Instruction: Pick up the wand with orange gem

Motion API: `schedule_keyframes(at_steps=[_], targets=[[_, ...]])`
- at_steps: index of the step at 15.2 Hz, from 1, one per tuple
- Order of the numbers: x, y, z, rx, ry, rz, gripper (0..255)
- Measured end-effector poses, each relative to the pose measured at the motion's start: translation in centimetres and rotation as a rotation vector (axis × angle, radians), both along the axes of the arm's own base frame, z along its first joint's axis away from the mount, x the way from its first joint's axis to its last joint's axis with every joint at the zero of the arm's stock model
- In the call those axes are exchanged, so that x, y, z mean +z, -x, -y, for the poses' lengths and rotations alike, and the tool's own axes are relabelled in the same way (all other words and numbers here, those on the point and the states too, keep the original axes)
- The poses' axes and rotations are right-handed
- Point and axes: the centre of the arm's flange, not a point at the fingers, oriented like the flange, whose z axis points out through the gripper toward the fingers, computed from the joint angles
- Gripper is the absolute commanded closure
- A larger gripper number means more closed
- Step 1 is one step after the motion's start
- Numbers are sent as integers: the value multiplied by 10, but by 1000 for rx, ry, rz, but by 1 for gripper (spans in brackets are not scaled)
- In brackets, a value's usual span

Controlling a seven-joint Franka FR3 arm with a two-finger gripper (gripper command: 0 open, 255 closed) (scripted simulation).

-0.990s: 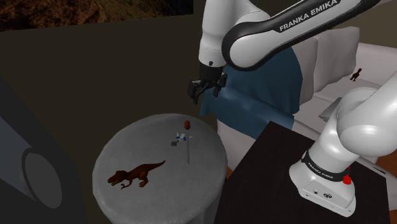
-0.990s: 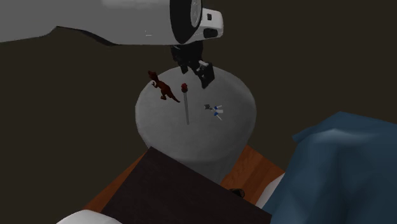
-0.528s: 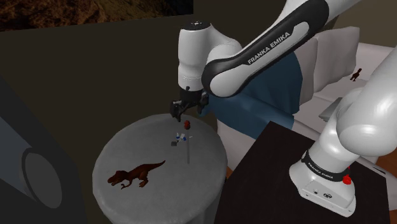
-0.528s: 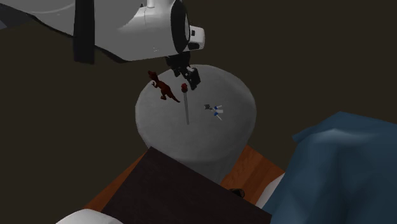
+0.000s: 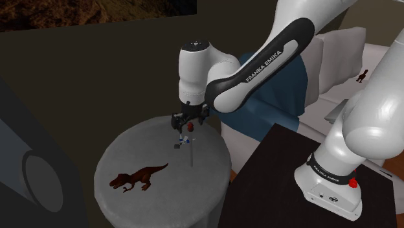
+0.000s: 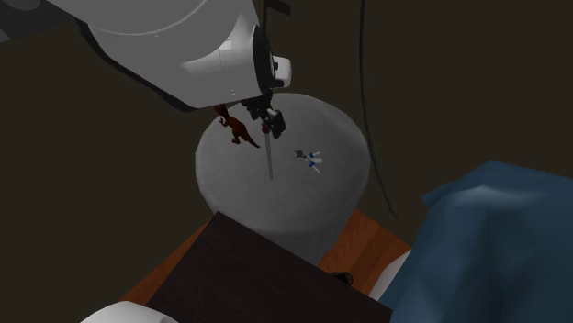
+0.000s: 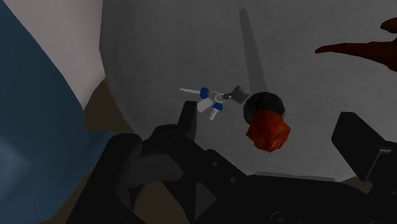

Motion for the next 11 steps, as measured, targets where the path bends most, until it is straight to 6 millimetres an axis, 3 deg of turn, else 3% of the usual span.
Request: schedule_keyframes(at_steps=[1, 2, 11], targets=[[-4, 0, 0, 0, 0, 0, 0], [-5, 0, 0, 0, 0, 0, 255], [-7, -1, 0, 0, -1, 1, 255]])
